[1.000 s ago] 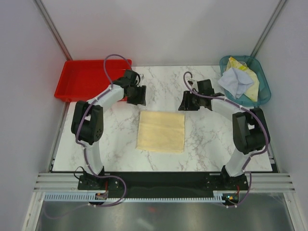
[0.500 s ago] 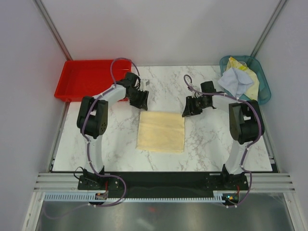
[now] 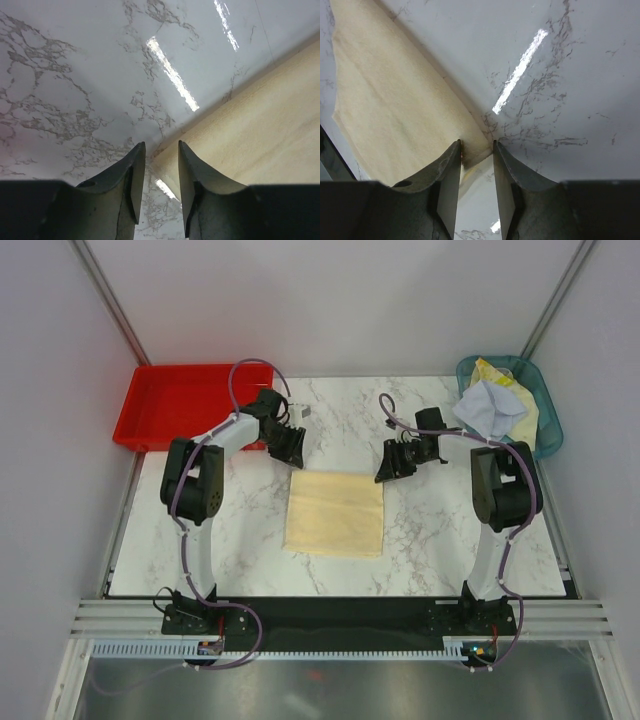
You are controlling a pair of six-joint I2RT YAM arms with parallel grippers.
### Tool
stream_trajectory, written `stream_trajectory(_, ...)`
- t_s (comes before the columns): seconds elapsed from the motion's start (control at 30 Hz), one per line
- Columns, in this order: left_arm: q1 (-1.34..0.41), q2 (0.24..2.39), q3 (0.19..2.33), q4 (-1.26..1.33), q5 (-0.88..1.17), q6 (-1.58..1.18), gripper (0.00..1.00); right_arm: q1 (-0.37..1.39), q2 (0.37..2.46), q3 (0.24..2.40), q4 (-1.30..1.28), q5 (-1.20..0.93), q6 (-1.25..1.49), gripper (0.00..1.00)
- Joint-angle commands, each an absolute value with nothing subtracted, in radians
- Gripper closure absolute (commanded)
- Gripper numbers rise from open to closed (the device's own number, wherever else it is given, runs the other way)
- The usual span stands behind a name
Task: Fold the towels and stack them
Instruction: Fold the towel
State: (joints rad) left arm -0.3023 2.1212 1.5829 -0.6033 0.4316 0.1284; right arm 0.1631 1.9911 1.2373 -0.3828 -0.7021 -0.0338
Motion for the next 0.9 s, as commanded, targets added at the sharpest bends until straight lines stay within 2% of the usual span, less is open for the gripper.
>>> stream_trajectory(0.0,-0.293,2.137,1.623,-0.632,0.500,0.193,0.61,0.158,2.011,1.276,-0.377,-0.753,-0.084,0.62)
stream_trajectory(0.37,-0.281,2.111,1.626,-0.698,0.502,0.244,0.52,0.130,2.022,1.292,-0.382,-0.841,-0.104,0.55)
stream_trajectory(0.67,-0.281,2.131,1.617,-0.712,0.489,0.265,0.52,0.130,2.054,1.299,-0.394,-0.838,-0.120,0.61)
stream_trajectory(0.73,-0.281,2.137,1.621,-0.712,0.494,0.264,0.57,0.130,2.057,1.298,-0.394,-0.836,-0.123,0.62)
stream_trajectory(0.8,-0.282,2.144,1.626,-0.710,0.502,0.265,0.65,0.130,2.059,1.296,-0.394,-0.836,-0.126,0.69)
stream_trajectory(0.83,-0.281,2.146,1.635,-0.710,0.508,0.262,0.79,0.129,2.059,1.296,-0.394,-0.819,-0.126,0.74)
stream_trajectory(0.87,-0.281,2.148,1.640,-0.710,0.511,0.258,0.86,0.129,2.057,1.298,-0.394,-0.810,-0.126,0.87)
